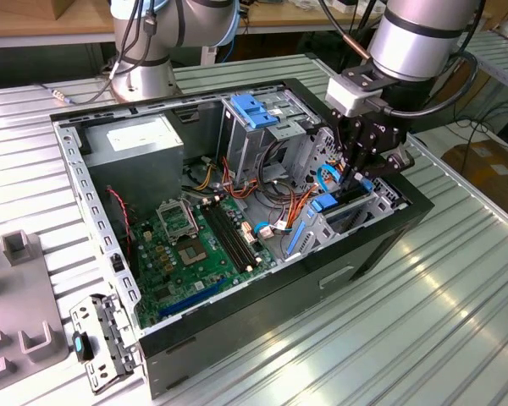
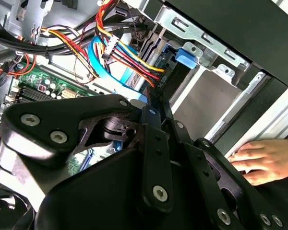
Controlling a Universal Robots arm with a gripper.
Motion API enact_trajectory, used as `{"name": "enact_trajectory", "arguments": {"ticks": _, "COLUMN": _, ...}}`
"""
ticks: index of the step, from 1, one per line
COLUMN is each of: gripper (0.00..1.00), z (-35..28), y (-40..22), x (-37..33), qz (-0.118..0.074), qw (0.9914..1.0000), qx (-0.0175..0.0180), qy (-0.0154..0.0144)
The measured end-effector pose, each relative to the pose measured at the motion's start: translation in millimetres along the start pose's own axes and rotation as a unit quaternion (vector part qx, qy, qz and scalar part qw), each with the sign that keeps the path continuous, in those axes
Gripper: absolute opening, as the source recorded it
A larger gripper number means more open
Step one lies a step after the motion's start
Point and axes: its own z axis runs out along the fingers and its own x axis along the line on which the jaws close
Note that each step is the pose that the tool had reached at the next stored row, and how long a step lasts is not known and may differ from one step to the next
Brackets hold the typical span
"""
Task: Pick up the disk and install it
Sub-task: 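Insert the second disk wire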
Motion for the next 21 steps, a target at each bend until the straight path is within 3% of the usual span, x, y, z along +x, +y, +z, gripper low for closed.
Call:
{"name": "enact_trajectory", "arguments": {"ticks": 4, "gripper": 0.16, "z": 0.1, "y": 0.0, "x": 0.0, "qz": -0.002, "qw": 1.0, "qx": 0.0002, "qy": -0.0003}}
{"name": "enact_trajectory", "arguments": {"ticks": 7, "gripper": 0.16, "z": 0.9, "y": 0.1, "x": -0.1, "qz": -0.002, "qw": 0.99999, "qx": 0.0001, "qy": -0.0038}}
{"name": "enact_trajectory", "arguments": {"ticks": 9, "gripper": 0.16, "z": 1.3, "y": -0.7, "x": -0.1, "qz": -0.002, "qw": 0.99996, "qx": 0.0001, "qy": -0.0083}}
{"name": "enact_trajectory", "arguments": {"ticks": 11, "gripper": 0.16, "z": 1.8, "y": -0.9, "x": -0.2, "qz": -0.002, "qw": 0.99994, "qx": 0.0001, "qy": -0.0106}}
{"name": "enact_trajectory", "arguments": {"ticks": 21, "gripper": 0.16, "z": 5.2, "y": -0.7, "x": 3.6, "qz": -0.001, "qw": 0.99989, "qx": 0.0, "qy": -0.0147}}
